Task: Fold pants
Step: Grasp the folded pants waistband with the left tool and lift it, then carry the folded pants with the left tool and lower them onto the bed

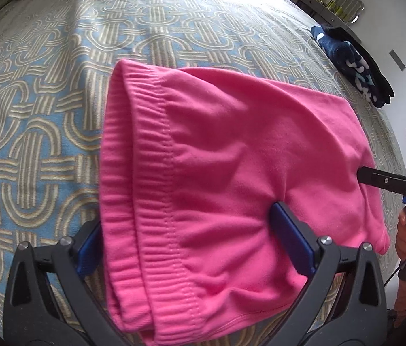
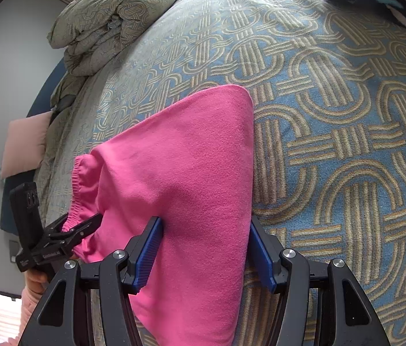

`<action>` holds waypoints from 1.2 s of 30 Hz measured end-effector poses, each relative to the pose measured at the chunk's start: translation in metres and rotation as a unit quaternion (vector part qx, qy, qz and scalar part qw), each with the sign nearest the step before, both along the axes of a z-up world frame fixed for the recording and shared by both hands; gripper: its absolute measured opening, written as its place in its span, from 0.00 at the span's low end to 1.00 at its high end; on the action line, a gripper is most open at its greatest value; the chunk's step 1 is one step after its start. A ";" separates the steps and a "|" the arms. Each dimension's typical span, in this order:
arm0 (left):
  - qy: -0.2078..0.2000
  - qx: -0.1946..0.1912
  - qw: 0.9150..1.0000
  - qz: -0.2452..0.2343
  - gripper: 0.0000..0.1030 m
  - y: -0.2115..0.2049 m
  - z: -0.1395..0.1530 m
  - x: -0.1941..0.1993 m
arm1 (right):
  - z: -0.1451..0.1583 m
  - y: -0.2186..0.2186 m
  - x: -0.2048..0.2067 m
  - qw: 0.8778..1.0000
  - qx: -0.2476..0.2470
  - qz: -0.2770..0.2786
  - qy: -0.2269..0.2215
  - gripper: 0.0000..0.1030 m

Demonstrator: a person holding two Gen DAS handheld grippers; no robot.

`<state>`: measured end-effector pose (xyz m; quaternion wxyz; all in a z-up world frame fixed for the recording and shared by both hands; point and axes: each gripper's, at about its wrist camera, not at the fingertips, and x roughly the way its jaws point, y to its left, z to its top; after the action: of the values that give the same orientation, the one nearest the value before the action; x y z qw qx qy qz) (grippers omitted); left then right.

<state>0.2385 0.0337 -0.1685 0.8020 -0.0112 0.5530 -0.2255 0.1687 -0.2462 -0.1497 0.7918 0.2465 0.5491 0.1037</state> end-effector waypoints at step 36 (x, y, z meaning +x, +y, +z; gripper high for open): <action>-0.104 -0.061 0.990 -0.070 0.19 -0.080 0.105 -0.070 | 0.119 -0.057 -0.117 0.986 -0.061 -0.053 -0.149 0.14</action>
<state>0.1688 -0.0461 -0.0637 0.8352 0.0024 0.4513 -0.3143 0.0520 -0.3035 -0.0307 0.8827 0.2085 0.4164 0.0631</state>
